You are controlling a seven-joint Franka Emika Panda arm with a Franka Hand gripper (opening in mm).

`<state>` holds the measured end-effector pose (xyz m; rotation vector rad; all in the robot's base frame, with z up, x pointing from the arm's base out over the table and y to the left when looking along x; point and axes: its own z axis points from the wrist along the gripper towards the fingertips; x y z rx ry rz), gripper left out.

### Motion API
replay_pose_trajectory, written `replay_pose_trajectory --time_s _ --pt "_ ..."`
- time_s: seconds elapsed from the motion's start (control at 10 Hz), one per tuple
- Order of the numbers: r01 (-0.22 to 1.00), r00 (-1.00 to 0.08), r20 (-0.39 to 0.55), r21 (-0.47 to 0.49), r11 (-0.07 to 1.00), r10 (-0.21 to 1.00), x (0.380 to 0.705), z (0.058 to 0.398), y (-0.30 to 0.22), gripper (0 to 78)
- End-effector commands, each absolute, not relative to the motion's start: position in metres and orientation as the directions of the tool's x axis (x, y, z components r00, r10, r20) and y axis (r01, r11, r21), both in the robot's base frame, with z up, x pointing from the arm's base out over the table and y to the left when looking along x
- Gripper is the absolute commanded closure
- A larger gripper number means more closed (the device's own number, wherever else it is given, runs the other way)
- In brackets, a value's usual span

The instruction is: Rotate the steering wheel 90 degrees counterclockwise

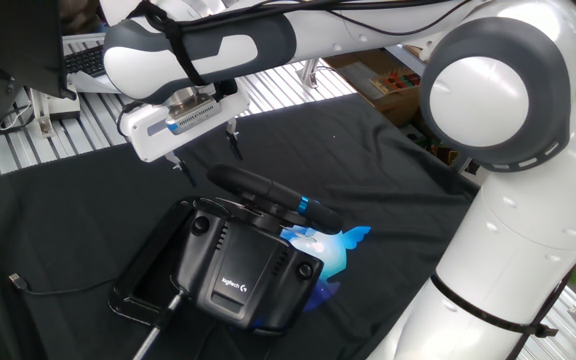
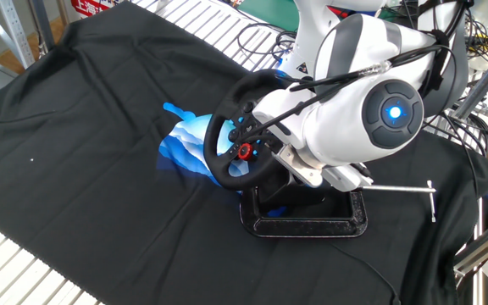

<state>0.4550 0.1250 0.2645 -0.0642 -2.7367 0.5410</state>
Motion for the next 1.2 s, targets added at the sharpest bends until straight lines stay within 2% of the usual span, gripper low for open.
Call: replay_pose_trajectory --time_s 0.1,0.6,1.2 --pt "0.049 -0.893 0.372 -0.479 0.877 0.253 0.455 0.265 0.125 0.1" --pt "0.060 -0.892 0.362 -0.496 0.866 0.269 0.443 0.261 0.124 0.1" --pt "0.023 -0.898 0.379 -0.469 0.883 0.224 0.441 0.255 0.123 0.1"
